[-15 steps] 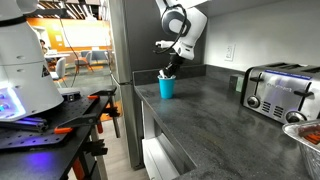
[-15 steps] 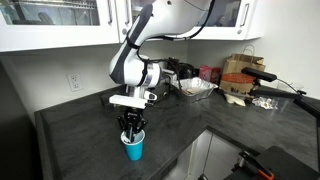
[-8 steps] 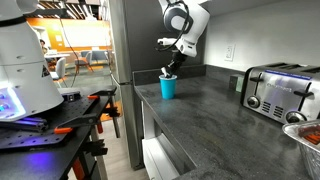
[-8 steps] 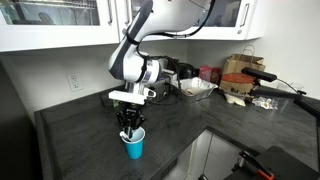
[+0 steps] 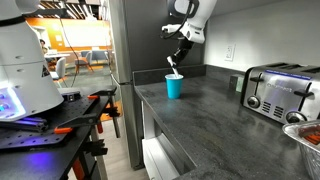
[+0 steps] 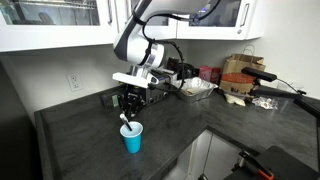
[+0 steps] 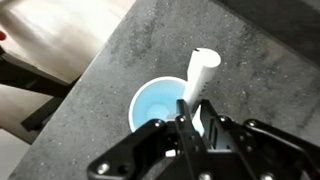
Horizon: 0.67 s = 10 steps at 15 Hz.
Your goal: Remove the marker from the cup
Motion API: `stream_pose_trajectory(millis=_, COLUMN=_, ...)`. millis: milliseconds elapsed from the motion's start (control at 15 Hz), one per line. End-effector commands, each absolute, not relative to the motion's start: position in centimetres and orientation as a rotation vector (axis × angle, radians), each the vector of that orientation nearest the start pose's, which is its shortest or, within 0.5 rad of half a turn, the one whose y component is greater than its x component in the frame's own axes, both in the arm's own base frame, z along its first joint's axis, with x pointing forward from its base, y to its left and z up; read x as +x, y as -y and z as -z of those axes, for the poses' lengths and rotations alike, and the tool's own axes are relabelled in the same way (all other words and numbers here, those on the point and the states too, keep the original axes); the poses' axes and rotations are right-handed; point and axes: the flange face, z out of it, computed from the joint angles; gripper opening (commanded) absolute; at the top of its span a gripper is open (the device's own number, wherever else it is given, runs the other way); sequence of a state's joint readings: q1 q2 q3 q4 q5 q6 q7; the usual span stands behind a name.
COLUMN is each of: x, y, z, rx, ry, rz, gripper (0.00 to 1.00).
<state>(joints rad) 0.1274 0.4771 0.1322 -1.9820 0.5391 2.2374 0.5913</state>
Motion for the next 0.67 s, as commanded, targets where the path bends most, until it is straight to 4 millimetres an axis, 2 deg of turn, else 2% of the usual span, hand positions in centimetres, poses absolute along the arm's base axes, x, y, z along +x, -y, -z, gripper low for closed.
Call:
stream_pose_trajectory(millis=0, x=55.9, y=-15.0, z=-24.8, rx=-2.557, ry=-0.943, rz=-0.570, gripper=0.05)
stream_pose_trajectory(millis=333, x=54.3, y=-14.2, z=-29.6, rx=-2.501, ry=-0.836, rz=-0.671, gripper=0.05)
stream_pose_trajectory(millis=600, x=53.7, y=-12.5, z=-31.1, rx=-2.613, ry=-0.888, rz=-0.553, gripper=0.05)
